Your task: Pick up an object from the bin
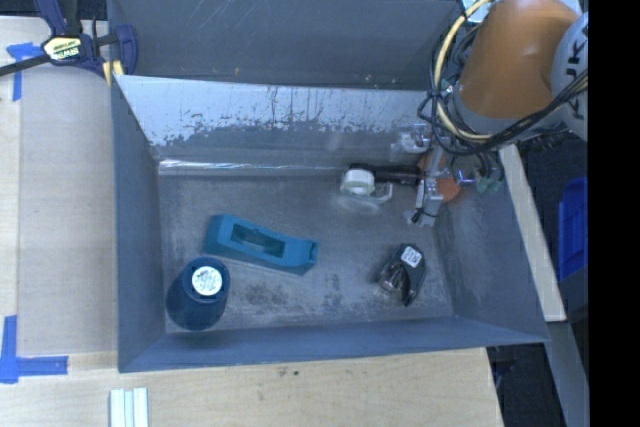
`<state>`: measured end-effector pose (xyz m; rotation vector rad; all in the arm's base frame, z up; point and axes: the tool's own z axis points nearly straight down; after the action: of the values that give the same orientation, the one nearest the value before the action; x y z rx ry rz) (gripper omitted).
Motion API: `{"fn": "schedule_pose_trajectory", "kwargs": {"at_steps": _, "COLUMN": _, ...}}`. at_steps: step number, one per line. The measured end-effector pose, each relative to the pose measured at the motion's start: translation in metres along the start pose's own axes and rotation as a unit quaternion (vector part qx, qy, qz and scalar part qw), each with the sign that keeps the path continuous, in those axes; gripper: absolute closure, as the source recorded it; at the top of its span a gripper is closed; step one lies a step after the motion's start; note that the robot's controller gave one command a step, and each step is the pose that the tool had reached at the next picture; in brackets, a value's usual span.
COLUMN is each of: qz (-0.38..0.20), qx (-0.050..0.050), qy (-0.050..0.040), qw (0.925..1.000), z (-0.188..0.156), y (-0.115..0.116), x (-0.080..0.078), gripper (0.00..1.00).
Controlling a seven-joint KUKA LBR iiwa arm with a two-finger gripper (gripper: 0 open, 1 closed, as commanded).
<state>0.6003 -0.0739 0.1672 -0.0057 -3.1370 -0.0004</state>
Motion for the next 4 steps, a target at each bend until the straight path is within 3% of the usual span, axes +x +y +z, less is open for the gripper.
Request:
{"fn": "schedule_pose_trajectory", "kwargs": {"at_steps": 1, "qz": -0.001, "qx": 0.0, "qy": -0.0042, "qw": 1.0, "z": -0.005, "y": 0.0, "x": -0.002, "gripper": 0.0}}
{"fn": "schedule_pose_trajectory", "kwargs": {"at_steps": 2, "qz": 0.023, "qx": 0.0, "qy": -0.0036, "qw": 0.9997, "z": 0.097, "y": -0.004, "x": -0.022, "gripper": 0.0}}
{"fn": "schedule_pose_trajectory", "kwargs": {"at_steps": 3, "qz": 0.034, "qx": 0.001, "qy": -0.012, "qw": 0.9993, "z": 0.046, "y": 0.005, "x": -0.02, "gripper": 0.0}}
{"fn": "schedule_pose_trajectory", "kwargs": {"at_steps": 4, "qz": 0.077, "qx": 0.0, "qy": -0.0025, "qw": 0.9971, "z": 0.067, "y": 0.019, "x": -0.009, "gripper": 0.0}}
